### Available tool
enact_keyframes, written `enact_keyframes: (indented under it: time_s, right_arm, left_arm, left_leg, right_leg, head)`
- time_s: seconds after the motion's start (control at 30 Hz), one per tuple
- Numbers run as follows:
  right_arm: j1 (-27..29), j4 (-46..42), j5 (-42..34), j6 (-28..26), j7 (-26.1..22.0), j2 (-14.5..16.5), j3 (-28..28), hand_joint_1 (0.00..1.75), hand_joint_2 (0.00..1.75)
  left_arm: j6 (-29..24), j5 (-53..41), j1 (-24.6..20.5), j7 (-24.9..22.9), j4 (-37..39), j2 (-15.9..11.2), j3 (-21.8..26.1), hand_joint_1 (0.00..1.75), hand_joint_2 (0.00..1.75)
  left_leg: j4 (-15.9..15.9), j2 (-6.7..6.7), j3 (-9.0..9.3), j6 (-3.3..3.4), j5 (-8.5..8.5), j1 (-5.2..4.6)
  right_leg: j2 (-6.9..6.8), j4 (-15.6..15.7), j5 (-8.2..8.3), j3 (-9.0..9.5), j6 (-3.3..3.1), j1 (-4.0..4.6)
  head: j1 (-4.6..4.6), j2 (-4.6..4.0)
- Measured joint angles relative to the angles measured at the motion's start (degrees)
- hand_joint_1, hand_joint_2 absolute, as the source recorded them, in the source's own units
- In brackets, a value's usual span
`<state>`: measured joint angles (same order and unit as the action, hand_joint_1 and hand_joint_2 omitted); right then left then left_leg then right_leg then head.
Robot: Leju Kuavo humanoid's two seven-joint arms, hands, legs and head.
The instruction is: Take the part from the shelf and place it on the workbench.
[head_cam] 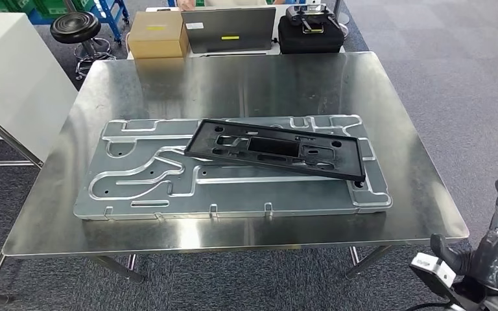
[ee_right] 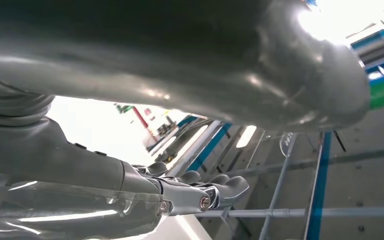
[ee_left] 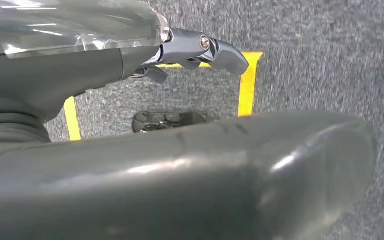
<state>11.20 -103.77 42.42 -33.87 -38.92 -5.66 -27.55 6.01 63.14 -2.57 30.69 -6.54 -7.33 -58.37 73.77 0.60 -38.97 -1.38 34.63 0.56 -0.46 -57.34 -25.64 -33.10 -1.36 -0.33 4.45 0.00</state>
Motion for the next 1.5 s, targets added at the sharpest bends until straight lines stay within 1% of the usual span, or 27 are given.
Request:
enact_keyframes:
  time_s: [0.03,0.1,0.17,0.3,0.33,0.4,0.47,0.5,0.53,0.57,0.6,0.67,0.7,0.8,0.83,0.87,0.97,1.0,1.07,1.13,1.2,1.23,1.3,1.33,1.37,1.47,1.5]
  right_arm:
    - [0.9,-0.8,0.5,0.1,-0.2,1.1,-0.8,0.00,0.00]
    - [1.9,-1.9,1.4,0.2,-0.3,2.8,-1.8,0.00,0.00]
    - [2.4,-2.4,2.3,0.5,-0.3,3.9,-2.2,0.00,0.00]
    - [3.0,-2.1,3.0,1.2,0.0,5.5,-2.4,0.00,0.00]
    - [3.1,-1.7,3.0,1.3,0.2,5.8,-2.5,0.00,0.00]
    - [3.1,-0.2,3.2,1.9,0.5,6.4,-2.9,0.00,0.00]
    - [3.1,2.4,3.4,2.8,0.9,6.9,-3.4,0.00,0.00]
    - [3.0,3.8,3.3,3.3,1.0,7.2,-3.6,0.00,0.00]
    - [2.8,5.2,3.2,3.7,1.0,7.4,-3.9,0.00,0.00]
    - [2.5,6.6,3.1,4.0,1.0,7.6,-4.3,0.00,0.00]
    - [2.1,8.1,2.8,4.3,0.9,7.7,-4.7,0.00,0.00]
    - [0.7,12.2,2.5,4.8,0.5,7.9,-6.0,0.00,0.00]
    - [-0.3,15.3,2.4,5.0,0.2,7.9,-7.0,0.00,0.00]
    - [-3.0,25.7,2.0,5.1,-0.4,8.0,-11.2,0.00,0.00]
    - [-3.9,29.3,1.9,5.1,-0.5,7.9,-12.8,0.00,0.00]
    - [-4.9,33.0,1.7,5.1,-0.6,7.7,-14.4,0.00,0.00]
    - [-7.1,45.9,2.2,3.5,-0.3,6.5,-19.3,0.00,0.00]
    - [-7.6,50.9,3.0,2.5,0.4,5.8,-20.9,0.00,0.00]
    - [-8.9,60.7,4.9,0.7,3.1,4.3,-24.0,0.00,0.00]
    - [-9.7,68.2,7.2,-0.3,7.7,3.3,-26.1,0.00,0.00]
    - [-10.4,73.8,9.9,-0.1,14.7,3.0,-26.8,0.00,0.00]
    - [-10.8,76.3,11.4,0.4,18.6,3.0,-26.9,0.00,0.00]
    - [-11.2,80.3,13.7,1.7,25.2,3.1,-26.9,0.00,0.00]
    - [-11.3,81.8,14.5,2.4,27.7,3.2,-26.9,0.00,0.00]
    - [-11.4,83.1,14.9,3.2,29.9,3.3,-26.9,0.00,0.00]
    - [-11.7,86.1,15.4,7.0,35.1,3.7,-26.9,0.00,0.00]
    - [-11.8,86.8,15.5,8.5,36.2,3.8,-26.9,0.00,0.00]
  left_arm:
    - [0.1,0.0,0.0,0.1,0.0,0.0,0.0,0.00,0.00]
    - [0.2,0.0,-0.2,0.2,0.0,-0.1,0.0,0.00,0.00]
    - [0.2,0.0,-0.4,0.4,0.0,-0.3,0.0,0.00,0.00]
    - [0.2,0.0,-0.6,0.6,0.0,-0.3,-0.1,0.00,0.00]
    - [0.1,0.0,-0.6,0.6,0.0,-0.3,-0.1,0.00,0.00]
    - [0.0,0.0,-0.7,0.4,0.0,-0.3,-0.1,0.00,0.00]
    - [-0.2,0.0,-0.5,0.2,0.0,-0.3,-0.1,0.00,0.00]
    - [-0.3,0.0,-0.5,0.2,0.0,-0.3,-0.1,0.00,0.00]
    - [-0.3,0.0,-0.4,0.1,0.0,-0.2,-0.1,0.00,0.00]
    - [-0.4,0.0,-0.3,0.0,0.0,-0.2,-0.1,0.00,0.00]
    - [-0.4,0.0,-0.2,0.0,0.0,-0.2,-0.1,0.00,0.00]
    - [-0.4,0.0,-0.2,-0.1,0.0,-0.1,-0.1,0.00,0.00]
    - [-0.4,0.0,-0.1,0.0,0.0,-0.1,-0.1,0.00,0.00]
    - [-0.2,0.0,0.1,0.1,0.0,0.1,-0.2,0.00,0.00]
    - [-0.1,0.0,0.3,0.1,0.0,0.1,-0.2,0.00,0.00]
    - [-0.1,0.0,0.4,0.1,0.0,0.1,-0.2,0.00,0.00]
    - [0.0,0.0,0.4,0.1,0.0,0.2,-0.5,0.00,0.00]
    - [0.0,0.0,0.3,0.0,0.0,0.2,-0.6,0.00,0.00]
    - [0.0,0.0,0.4,-0.2,0.0,0.2,-0.8,0.00,0.00]
    - [0.1,0.0,0.2,-0.3,0.0,0.1,-1.0,0.00,0.00]
    - [0.1,0.0,0.0,-0.4,0.0,0.1,-1.1,0.00,0.00]
    - [0.2,0.0,-0.2,-0.5,0.0,0.0,-1.2,0.00,0.00]
    - [0.3,0.0,-0.3,-0.6,0.0,0.0,-1.4,0.00,0.00]
    - [0.3,0.0,-0.4,-0.7,0.0,0.1,-1.5,0.00,0.00]
    - [0.4,0.0,-0.4,-0.8,0.0,0.1,-1.6,0.00,0.00]
    - [0.8,0.0,-0.5,-1.2,0.0,0.1,-2.0,0.00,0.00]
    - [0.9,0.0,-0.6,-1.3,0.0,0.2,-2.2,0.00,0.00]
  left_leg:
    - [-0.9,-0.05,0.67,-0.04,-0.80,0.03]
    - [-8.3,-0.08,4.95,0.23,-4.16,0.05]
    - [-14.9,-0.09,8.45,0.75,-6.36,-0.16]
    - [-16.5,-0.22,8.74,1.94,-7.55,-0.34]
    - [-16.7,-0.33,8.53,2.38,-7.98,-0.24]
    - [-16.9,-0.56,7.72,3.01,-8.84,-0.13]
    - [-16.8,-0.64,6.50,3.15,-9.61,-0.23]
    - [-16.8,-0.66,5.85,3.09,-10.00,-0.27]
    - [-16.6,-0.67,5.22,2.99,-10.37,-0.29]
    - [-16.4,-0.68,4.62,2.85,-10.71,-0.29]
    - [-16.2,-0.68,4.08,2.67,-11.02,-0.28]
    - [-15.9,-0.69,3.36,2.10,-11.65,-0.31]
    - [-15.8,-0.71,3.24,1.75,-11.97,-0.30]
    - [-15.9,-0.62,3.12,0.76,-12.86,-0.19]
    - [-15.4,-0.56,2.81,0.49,-12.06,-0.15]
    - [-14.0,-0.52,2.26,0.27,-10.18,-0.10]
    - [-4.3,-0.54,-0.08,-0.08,-2.06,0.05]
    - [-1.4,-0.54,-0.27,-0.13,-1.05,0.06]
    - [-0.9,-0.54,1.92,0.03,-2.63,0.06]
    - [-7.9,-0.48,7.63,0.70,-4.78,-0.09]
    - [-15.5,-0.44,12.68,1.29,-4.50,-0.44]
    - [-17.4,-0.44,13.77,1.50,-4.07,-0.66]
    - [-18.3,-0.54,13.57,1.89,-4.81,-0.73]
    - [-18.5,-0.67,13.17,2.24,-5.42,-0.65]
    - [-18.7,-0.80,12.60,2.61,-6.15,-0.52]
    - [-18.7,-1.06,10.10,3.10,-8.23,-0.46]
    - [-18.6,-1.12,9.20,3.01,-8.86,-0.45]
  right_leg:
    - [0.08,-0.1,0.03,-0.01,0.03,0.00]
    - [0.28,-0.4,0.11,-0.02,0.14,-0.01]
    - [0.52,-0.6,0.20,-0.10,0.54,0.15]
    - [0.72,-0.9,0.35,-0.40,1.89,0.07]
    - [0.73,-1.7,-0.68,-0.77,2.20,0.01]
    - [0.71,-6.5,-5.08,-2.52,2.68,-0.20]
    - [0.67,-13.5,-9.54,-4.57,3.06,-0.41]
    - [0.66,-15.5,-10.32,-4.75,3.20,-0.49]
    - [0.65,-15.6,-9.91,-3.97,3.29,-0.55]
    - [0.62,-13.4,-8.52,-2.08,3.32,-0.59]
    - [0.58,-9.7,-6.89,0.65,3.26,-0.62]
    - [0.56,-2.2,-5.31,5.32,2.79,-0.37]
    - [0.59,-0.1,-5.21,6.42,2.44,-0.18]
    - [0.51,0.7,-4.44,6.07,1.31,0.03]
    - [0.44,0.8,-3.86,5.65,0.90,-0.08]
    - [0.36,1.0,-3.21,5.12,0.46,-0.22]
    - [0.15,0.9,-1.52,3.01,-0.08,-0.12]
    - [0.06,0.7,-1.01,2.21,-0.05,-0.03]
    - [-0.04,0.2,-0.05,0.47,0.03,0.13]
    - [-0.05,-0.3,0.77,-0.98,0.21,0.24]
    - [0.03,-0.6,1.60,-1.69,0.66,0.30]
    - [0.06,-0.6,2.06,-1.79,0.99,0.23]
    - [0.10,-0.4,2.81,-1.92,1.73,0.09]
    - [0.18,-0.7,2.39,-2.20,2.05,-0.01]
    - [0.25,-1.8,0.79,-2.68,2.33,-0.09]
    - [0.36,-10.6,-7.78,-4.99,3.02,-0.41]
    - [0.36,-13.8,-9.15,-5.40,3.23,-0.51]
  head:
    - [-0.01,0.00]
    - [-0.01,0.00]
    - [-0.01,0.00]
    - [-0.02,0.00]
    - [-0.02,0.00]
    - [-0.02,0.00]
    - [-0.02,0.00]
    - [-0.02,0.00]
    - [-0.02,0.00]
    - [-0.02,0.00]
    - [-0.02,0.00]
    - [-0.01,0.00]
    - [-0.01,0.00]
    - [-0.02,0.00]
    - [-0.02,0.00]
    - [-0.01,0.00]
    - [-0.01,0.00]
    - [-0.02,0.00]
    - [-0.02,0.00]
    - [-0.01,0.00]
    - [-0.01,0.00]
    - [0.00,0.00]
    - [-0.01,0.00]
    - [-0.01,0.00]
    - [-0.02,0.00]
    - [-0.02,0.00]
    - [-0.02,0.00]
